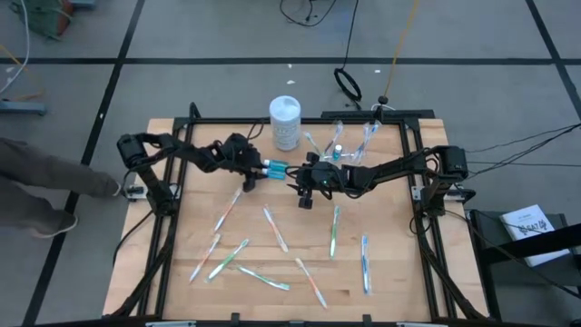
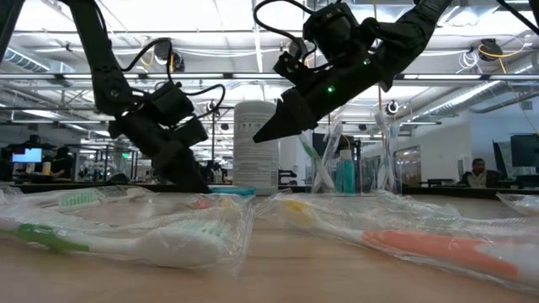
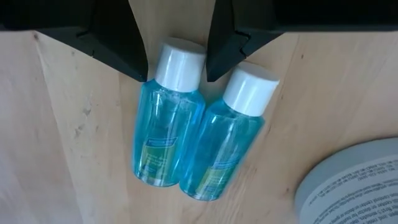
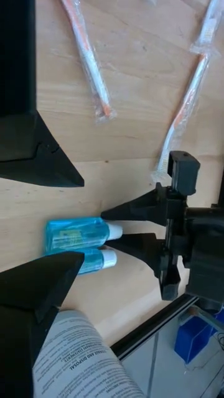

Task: Pick & Place toothbrushing station
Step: Put the blue mouthwash into the transparent organizer

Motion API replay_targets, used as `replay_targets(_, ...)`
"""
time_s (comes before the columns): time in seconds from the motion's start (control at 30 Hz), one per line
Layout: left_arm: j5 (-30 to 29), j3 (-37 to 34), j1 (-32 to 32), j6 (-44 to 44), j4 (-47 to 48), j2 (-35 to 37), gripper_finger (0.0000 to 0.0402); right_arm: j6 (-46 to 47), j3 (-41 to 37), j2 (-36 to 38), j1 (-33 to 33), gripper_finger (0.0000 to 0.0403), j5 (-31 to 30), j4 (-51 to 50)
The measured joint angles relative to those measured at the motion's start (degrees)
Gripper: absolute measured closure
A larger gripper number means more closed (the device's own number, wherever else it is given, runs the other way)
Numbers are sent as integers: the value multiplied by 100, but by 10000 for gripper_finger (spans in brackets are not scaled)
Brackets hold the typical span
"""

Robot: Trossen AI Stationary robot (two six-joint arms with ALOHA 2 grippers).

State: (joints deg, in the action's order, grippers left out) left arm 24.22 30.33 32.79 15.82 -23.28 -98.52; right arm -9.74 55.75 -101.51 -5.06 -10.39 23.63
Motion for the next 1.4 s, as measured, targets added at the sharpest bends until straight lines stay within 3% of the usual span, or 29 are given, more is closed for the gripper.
replay_targets(0.17,-497,0,-156,-237,23,0,229,0,0,0,0,231,0,0)
replay_targets(0.43,-703,-2,-417,-265,-25,-2,235,0,0,0,0,231,0,3)
replay_targets(0.73,-719,-4,-517,-114,-101,2,314,2,0,0,0,231,2,5)
replay_targets(0.97,-608,77,-745,-462,146,447,293,2,0,0,2,231,15,3)
replay_targets(1.17,-679,359,-1263,-477,218,822,300,-451,0,0,2,231,17,5)
replay_targets(1.4,-1453,754,-1712,-278,753,863,298,-1179,-2,0,4,229,15,-34)
